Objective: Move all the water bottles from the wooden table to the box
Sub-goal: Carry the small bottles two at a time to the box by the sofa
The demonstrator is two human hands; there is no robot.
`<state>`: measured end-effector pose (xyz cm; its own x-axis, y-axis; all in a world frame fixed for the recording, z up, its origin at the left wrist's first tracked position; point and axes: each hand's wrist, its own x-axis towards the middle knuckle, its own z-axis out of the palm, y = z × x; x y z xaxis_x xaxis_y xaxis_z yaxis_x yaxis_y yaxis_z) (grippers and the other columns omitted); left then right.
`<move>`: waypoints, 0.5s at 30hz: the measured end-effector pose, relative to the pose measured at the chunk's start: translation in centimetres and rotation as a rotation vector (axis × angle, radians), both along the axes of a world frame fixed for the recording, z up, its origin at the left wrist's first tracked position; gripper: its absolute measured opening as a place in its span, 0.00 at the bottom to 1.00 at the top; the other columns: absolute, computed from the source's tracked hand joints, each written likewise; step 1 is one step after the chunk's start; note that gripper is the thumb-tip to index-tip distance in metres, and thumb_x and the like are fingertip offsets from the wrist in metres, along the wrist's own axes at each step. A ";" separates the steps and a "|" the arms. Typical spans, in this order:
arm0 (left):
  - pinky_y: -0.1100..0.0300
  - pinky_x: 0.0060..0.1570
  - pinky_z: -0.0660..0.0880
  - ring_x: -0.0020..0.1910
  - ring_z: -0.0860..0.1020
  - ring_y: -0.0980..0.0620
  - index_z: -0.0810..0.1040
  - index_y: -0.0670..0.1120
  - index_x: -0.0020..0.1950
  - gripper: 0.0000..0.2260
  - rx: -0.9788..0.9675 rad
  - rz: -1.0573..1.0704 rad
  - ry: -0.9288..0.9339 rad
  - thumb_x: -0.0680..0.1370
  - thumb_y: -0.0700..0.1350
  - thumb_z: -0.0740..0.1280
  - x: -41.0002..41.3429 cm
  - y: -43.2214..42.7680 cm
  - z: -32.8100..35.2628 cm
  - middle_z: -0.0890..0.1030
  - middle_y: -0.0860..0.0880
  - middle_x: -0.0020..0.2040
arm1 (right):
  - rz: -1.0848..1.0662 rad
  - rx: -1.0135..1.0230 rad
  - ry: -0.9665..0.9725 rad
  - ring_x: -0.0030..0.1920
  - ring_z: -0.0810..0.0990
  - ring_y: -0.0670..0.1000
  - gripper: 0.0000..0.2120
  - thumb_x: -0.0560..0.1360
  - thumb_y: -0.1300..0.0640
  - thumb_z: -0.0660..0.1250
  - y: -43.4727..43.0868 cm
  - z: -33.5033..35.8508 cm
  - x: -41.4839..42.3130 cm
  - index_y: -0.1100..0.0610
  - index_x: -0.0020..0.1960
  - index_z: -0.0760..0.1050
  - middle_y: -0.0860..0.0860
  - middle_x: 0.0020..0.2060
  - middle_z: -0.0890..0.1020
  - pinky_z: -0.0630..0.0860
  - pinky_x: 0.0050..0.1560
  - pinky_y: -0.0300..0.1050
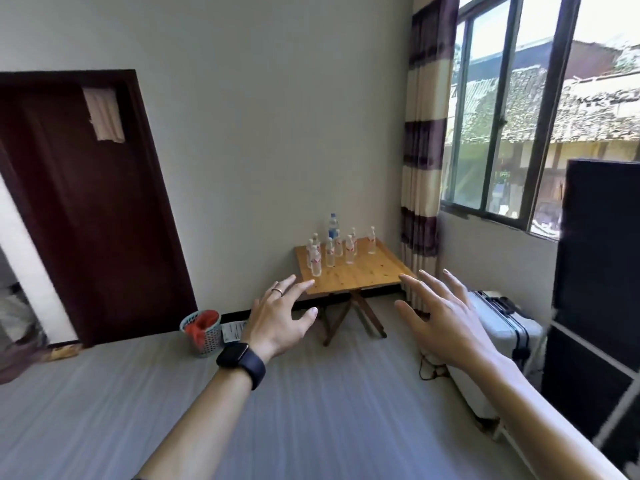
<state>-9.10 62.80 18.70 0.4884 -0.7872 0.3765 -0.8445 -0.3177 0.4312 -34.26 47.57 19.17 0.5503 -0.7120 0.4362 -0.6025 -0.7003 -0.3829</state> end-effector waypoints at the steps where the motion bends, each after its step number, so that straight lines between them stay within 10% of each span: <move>1: 0.46 0.74 0.61 0.77 0.63 0.47 0.69 0.62 0.75 0.24 -0.013 0.015 0.009 0.79 0.57 0.67 1.0 -1.4 0.0 0.64 0.52 0.79 | 0.010 0.003 -0.012 0.80 0.45 0.52 0.27 0.79 0.33 0.55 -1.9 0.0 1.2 0.36 0.77 0.60 0.45 0.79 0.62 0.51 0.79 0.56; 15: 0.51 0.74 0.61 0.75 0.65 0.46 0.68 0.61 0.76 0.25 0.017 0.125 0.051 0.79 0.56 0.67 20.8 -21.5 -4.4 0.65 0.52 0.79 | 0.147 0.041 0.020 0.80 0.47 0.52 0.28 0.78 0.32 0.56 -24.9 -4.9 22.7 0.35 0.77 0.59 0.44 0.78 0.63 0.52 0.79 0.57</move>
